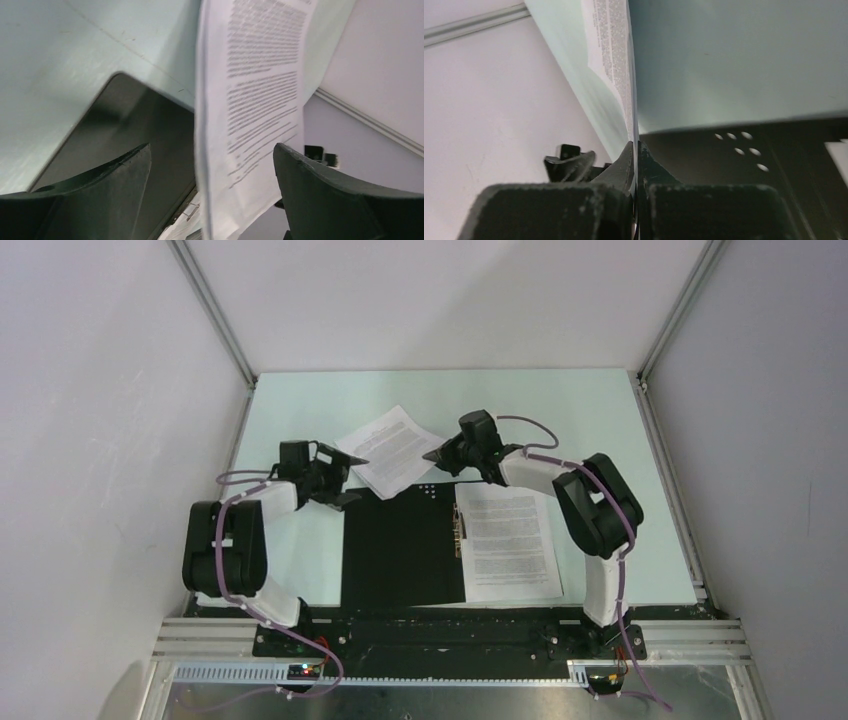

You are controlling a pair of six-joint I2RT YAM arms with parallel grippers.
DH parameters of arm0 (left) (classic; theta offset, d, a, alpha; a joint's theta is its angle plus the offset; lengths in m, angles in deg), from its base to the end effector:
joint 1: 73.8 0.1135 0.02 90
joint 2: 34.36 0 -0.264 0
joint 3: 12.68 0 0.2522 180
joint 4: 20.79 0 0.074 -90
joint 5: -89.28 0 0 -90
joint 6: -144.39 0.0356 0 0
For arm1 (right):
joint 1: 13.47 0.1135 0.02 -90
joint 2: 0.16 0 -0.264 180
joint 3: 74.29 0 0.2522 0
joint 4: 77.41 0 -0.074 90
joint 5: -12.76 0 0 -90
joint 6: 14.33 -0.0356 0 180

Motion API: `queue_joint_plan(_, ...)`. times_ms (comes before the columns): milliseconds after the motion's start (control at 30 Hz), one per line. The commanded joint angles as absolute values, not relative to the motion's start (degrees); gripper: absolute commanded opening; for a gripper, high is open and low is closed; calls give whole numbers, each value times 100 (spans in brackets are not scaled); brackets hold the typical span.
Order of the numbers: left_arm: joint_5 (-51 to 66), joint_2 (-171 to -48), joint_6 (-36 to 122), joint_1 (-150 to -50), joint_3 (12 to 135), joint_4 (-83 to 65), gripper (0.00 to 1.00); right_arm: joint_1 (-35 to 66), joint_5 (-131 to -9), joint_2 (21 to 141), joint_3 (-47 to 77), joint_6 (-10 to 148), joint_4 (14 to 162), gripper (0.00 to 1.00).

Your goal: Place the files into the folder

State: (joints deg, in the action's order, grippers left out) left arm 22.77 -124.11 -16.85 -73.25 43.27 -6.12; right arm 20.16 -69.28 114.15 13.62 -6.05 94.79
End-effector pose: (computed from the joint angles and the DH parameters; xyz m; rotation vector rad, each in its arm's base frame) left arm 0.2993 -0.0113 0.1574 -1.3567 2.2237 -1.0100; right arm 0.3677 0.2505 0.1805 0.9224 2.2904 1.1958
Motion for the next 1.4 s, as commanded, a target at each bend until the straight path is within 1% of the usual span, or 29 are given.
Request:
queue_joint_plan(0, 2460, -12610, -2024, -7461, 4527, -1316, 95, 1906, -6710, 10964, 1032, -182, 9187, 0)
queue_joint_plan(200, 2536, -12944, -2482, -7695, 4406, -1790, 88, 2003, -6716, 10433, 480, -97, 9283, 0)
queue_joint_plan(333, 2405, -12962, -2613, -7830, 4272, -1843, 84, 2023, -6679, 10240, 195, -149, 9409, 0)
queue_joint_plan(400, 2276, -12862, -2609, -7894, 4150, -1843, 84, 2014, -6668, 10197, 175, -131, 9409, 0)
queue_joint_plan(467, 2225, -12810, -2588, -7947, 4055, -1836, 86, 2002, -6652, 10160, 170, -106, 9414, 0)
queue_joint_plan(567, 2315, -12952, -2588, -8013, 4043, -1845, 88, 2008, -6639, 10096, 166, -27, 9331, 0)
queue_joint_plan(633, 2293, -13028, -2602, -8066, 4044, -1939, 87, 2022, -6655, 10035, 167, 77, 9223, 0)
queue_joint_plan(700, 2292, -13084, -2660, -8092, 4079, -2070, 84, 2058, -6679, 9946, 113, 167, 9162, 0)
queue_joint_plan(767, 2270, -13086, -2690, -8123, 4139, -2130, 78, 2122, -6724, 9805, -57, 222, 9160, 0)
queue_joint_plan(800, 2239, -13069, -2695, -8130, 4149, -2146, 68, 2144, -6767, 9699, -192, 229, 9167, 0)
queue_joint_plan(833, 2217, -13036, -2694, -8141, 4168, -2158, 63, 2148, -6795, 9576, -279, 254, 9202, 0)
queue_joint_plan(867, 2197, -13017, -2684, -8143, 4177, -2164, 49, 2139, -6807, 9522, -433, 267, 9219, 0)
queue_joint_plan(900, 2183, -12992, -2643, -8151, 4201, -2175, 43, 2128, -6823, 9411, -501, 321, 9231, 0)
queue_joint_plan(933, 2176, -12977, -2623, -8153, 4211, -2177, 32, 2119, -6825, 9365, -620, 367, 9237, 0)
queue_joint_plan(967, 2178, -12979, -2568, -8158, 4223, -2179, 27, 2118, -6832, 9262, -673, 458, 9224, 0)
queue_joint_plan(1000, 2187, -12998, -2529, -8165, 4231, -2179, 17, 2116, -6839, 9216, -790, 505, 9221, 0)
queue_joint_plan(1033, 2244, -13016, -2413, -8170, 4270, -2177, 11, 2121, -6822, 9113, -846, 594, 9267, 0)
queue_joint_plan(1067, 2286, -13064, -2350, -8175, 4294, -2178, 3, 2130, -6803, 9057, -987, 635, 9312, 2)
queue_joint_plan(1100, 2396, -13084, -2199, -8172, 4354, -2183, 2, 2136, -6773, 8954, -1055, 743, 9386, 6)
queue_joint_plan(1167, 2618, -13129, -1842, -8167, 4478, -2180, 0, 2124, -6678, 8766, -1260, 979, 9495, 21)
queue_joint_plan(1200, 2723, -13143, -1713, -8169, 4512, -2179, 0, 2102, -6626, 8704, -1427, 1178, 9623, 36)
queue_joint_plan(1233, 2952, -13150, -1469, -8158, 4610, -2179, 0, 2038, -6470, 8558, -1521, 1261, 9719, 44)
queue_joint_plan(1267, 3079, -13155, -1328, -8160, 4662, -2175, 0, 1980, -6359, 8495, -1729, 1404, 9973, 56)
queue_joint_plan(1300, 3355, -13151, -1115, -8155, 4758, -2173, 0, 1847, -6076, 8354, -1938, 1458, 10101, 61)
queue_joint_plan(1333, 3501, -13118, -976, -8159, 4839, -2178, 0, 1775, -5822, 8210, -2040, 1548, 10326, 69)
queue_joint_plan(1367, 3799, -13084, -889, -8165, 4895, -2178, 0, 1620, -5692, 8136, -2213, 1609, 10426, 72)
